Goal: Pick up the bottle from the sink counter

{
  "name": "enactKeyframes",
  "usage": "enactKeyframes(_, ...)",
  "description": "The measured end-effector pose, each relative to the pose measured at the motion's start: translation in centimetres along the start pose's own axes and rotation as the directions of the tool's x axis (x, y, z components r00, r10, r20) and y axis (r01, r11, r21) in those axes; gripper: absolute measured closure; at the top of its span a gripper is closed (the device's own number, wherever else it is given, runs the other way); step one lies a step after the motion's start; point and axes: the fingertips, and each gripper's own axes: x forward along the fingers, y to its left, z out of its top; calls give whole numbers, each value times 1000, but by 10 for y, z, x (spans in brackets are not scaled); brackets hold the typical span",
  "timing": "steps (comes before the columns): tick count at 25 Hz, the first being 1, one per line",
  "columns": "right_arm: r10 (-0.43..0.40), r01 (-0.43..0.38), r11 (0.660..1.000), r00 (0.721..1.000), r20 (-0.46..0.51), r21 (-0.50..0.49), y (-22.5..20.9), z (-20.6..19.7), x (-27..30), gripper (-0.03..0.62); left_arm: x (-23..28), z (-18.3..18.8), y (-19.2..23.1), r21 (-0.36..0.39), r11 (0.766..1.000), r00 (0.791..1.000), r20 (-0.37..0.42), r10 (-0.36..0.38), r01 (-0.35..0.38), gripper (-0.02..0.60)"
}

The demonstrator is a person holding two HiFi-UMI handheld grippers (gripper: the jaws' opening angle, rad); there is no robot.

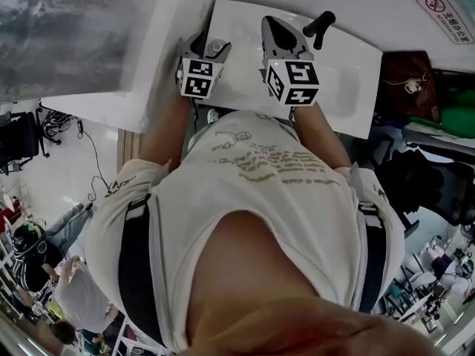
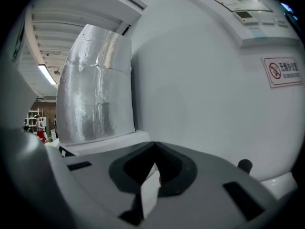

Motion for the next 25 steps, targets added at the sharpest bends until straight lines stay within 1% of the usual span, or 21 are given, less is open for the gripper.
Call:
enactKeyframes(7, -59, 59, 998, 998, 1, 2, -17, 0, -11, 571, 23, -24, -6, -2, 1000, 999, -32, -30, 30, 246)
enactKeyframes(13, -54, 54, 998, 999, 10, -19, -14, 1, -15, 571, 34, -46, -2, -20, 999, 998, -47, -48, 47, 222)
enactKeyframes(17, -65, 65, 997, 998, 3, -30, -18, -3, -18, 570, 42, -45, -3, -66, 995, 997, -7, -75, 74, 209)
enactKeyframes(21, -83, 82, 996, 997, -9, -34, -19, -5, -21, 570, 43, -41, -8, -67, 991, 992, 43, -116, 119, 199)
enactKeyframes(25, -110, 110, 994, 993, -31, -24, -24, -10, -24, 571, 49, -44, -16, -66, 987, 989, 38, -141, 143, 194)
